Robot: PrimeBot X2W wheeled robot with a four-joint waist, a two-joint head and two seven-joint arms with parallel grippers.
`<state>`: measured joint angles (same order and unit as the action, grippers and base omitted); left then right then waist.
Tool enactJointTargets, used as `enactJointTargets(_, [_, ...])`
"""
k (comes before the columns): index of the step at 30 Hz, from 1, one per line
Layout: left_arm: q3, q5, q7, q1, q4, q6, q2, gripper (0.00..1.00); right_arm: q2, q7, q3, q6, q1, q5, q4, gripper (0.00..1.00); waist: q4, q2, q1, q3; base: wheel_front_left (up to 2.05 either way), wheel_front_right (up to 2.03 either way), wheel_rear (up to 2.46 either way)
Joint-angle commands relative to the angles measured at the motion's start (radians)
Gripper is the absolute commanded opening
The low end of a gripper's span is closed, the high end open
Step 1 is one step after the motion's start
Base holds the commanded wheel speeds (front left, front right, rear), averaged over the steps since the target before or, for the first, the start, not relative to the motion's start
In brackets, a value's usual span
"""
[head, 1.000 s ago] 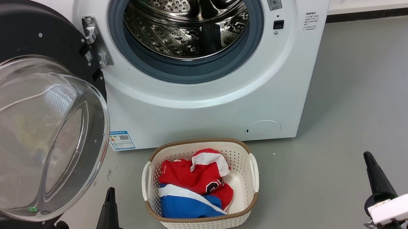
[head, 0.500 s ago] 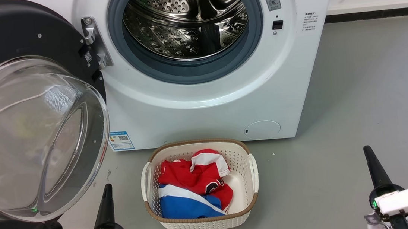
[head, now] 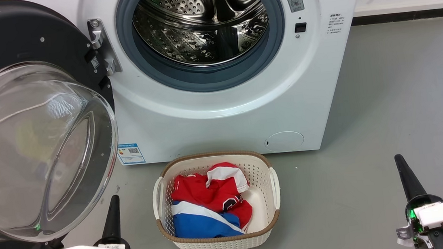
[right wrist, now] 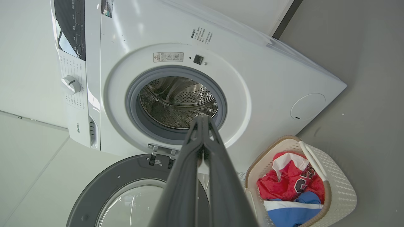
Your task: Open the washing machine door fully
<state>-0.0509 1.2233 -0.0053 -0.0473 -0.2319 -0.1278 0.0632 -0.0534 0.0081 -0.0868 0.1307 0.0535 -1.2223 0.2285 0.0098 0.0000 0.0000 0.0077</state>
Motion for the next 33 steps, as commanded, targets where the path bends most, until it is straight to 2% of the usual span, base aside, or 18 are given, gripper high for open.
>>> enactJointTargets(1, [-0.006, 0.026, 0.006, -0.023, 0.004, -0.003, 0.007, 0.0, -0.004, 0.008, -0.002, 0.0, 0.02, -0.028, -0.004, 0.0, 0.0, 0.0, 0.0, 0.0, 0.0, 0.0, 0.0])
enactJointTargets(33, [-0.037, 0.313, 0.083, -0.056, -0.009, -0.004, 0.003, 0.0, -0.002, 0.081, -0.019, 0.0, 0.053, -0.305, 0.012, 0.0, -0.007, 0.0, 0.0, -0.003, 0.0, 0.0, 0.0])
